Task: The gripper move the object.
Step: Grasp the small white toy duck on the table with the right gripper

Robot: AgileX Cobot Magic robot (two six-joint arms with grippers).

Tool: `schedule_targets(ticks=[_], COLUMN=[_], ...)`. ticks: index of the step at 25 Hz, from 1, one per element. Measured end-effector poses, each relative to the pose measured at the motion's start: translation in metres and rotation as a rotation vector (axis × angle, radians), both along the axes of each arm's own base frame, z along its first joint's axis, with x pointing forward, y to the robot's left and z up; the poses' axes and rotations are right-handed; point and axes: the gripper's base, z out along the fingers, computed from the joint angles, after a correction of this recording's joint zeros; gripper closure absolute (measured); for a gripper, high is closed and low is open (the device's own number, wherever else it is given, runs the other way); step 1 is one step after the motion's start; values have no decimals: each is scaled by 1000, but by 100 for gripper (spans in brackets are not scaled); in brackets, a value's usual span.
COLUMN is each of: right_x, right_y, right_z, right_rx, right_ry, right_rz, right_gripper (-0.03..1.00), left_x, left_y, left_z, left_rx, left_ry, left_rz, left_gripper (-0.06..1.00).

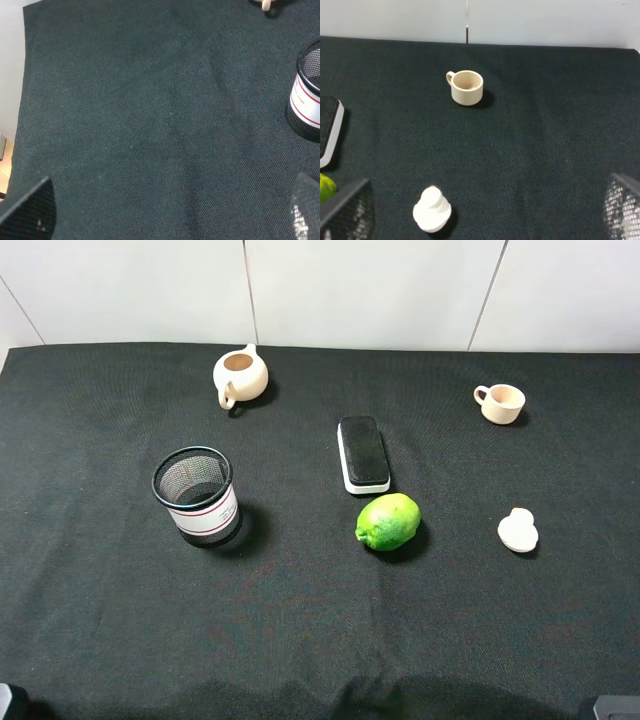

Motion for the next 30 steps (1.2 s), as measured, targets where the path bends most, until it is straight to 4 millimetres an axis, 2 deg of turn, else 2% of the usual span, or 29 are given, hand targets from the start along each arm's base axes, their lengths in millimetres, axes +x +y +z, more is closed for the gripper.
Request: schedule_targets(ticks=[27,30], right_x=[0,8], right_y=[0,0], right_z=[0,0], right_rx=[0,-1], right_ry=[1,51], right_rz=[0,0], right_gripper=[27,27], left_x=[0,0], left_y=[0,0], left_z=[0,0], left_rx=[0,0], left_ry=[0,0], left_rz=[0,0], left_gripper=[-5,-5])
